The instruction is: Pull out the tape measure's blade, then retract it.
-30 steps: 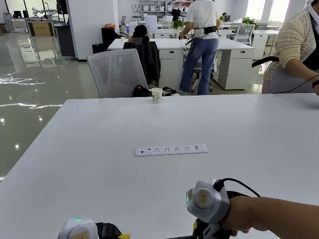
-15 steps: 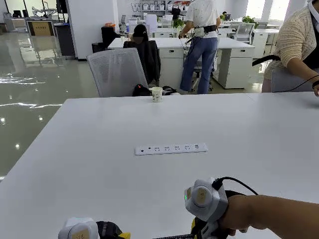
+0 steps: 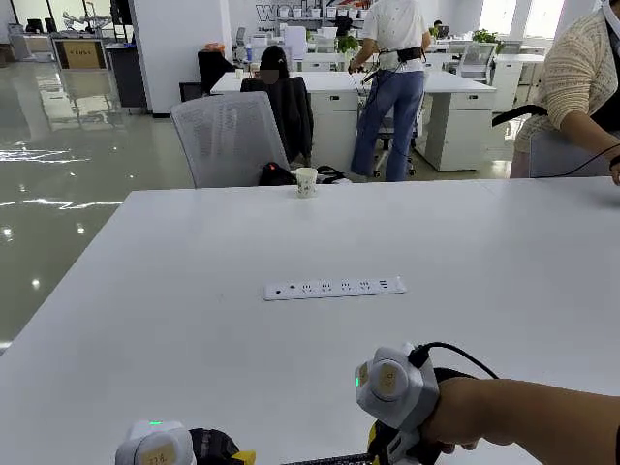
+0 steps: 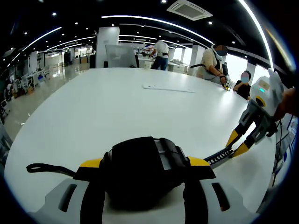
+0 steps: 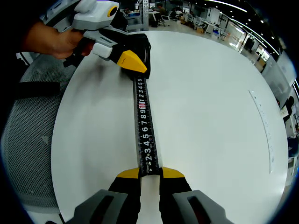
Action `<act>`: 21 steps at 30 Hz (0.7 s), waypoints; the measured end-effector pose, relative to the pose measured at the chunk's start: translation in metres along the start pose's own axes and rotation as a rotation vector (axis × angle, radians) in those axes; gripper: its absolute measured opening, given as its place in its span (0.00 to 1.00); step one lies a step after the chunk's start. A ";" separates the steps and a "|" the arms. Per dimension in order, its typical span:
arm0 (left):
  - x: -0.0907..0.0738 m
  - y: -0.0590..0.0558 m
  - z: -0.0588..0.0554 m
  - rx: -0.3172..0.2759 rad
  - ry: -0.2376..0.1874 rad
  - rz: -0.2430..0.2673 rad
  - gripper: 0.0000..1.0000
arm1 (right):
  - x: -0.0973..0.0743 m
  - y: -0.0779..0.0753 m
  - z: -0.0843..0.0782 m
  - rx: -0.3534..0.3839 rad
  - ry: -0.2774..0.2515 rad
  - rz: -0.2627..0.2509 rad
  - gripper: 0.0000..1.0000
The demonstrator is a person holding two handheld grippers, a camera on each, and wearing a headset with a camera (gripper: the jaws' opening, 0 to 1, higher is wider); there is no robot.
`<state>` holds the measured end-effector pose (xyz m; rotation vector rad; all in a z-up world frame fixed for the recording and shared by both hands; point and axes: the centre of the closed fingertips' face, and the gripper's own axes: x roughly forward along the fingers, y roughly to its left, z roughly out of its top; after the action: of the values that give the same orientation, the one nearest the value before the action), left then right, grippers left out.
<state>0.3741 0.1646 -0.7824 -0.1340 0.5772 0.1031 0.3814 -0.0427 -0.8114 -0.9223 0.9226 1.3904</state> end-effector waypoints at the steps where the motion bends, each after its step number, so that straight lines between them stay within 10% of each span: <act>1: 0.000 0.000 0.000 0.000 0.000 0.000 0.64 | 0.000 0.000 0.001 -0.002 -0.002 0.000 0.11; 21: -0.003 -0.001 -0.001 0.000 0.000 0.003 0.64 | 0.002 0.001 0.006 -0.002 0.009 -0.001 0.11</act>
<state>0.3716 0.1631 -0.7813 -0.1337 0.5774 0.1057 0.3801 -0.0366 -0.8113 -0.9312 0.9268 1.3877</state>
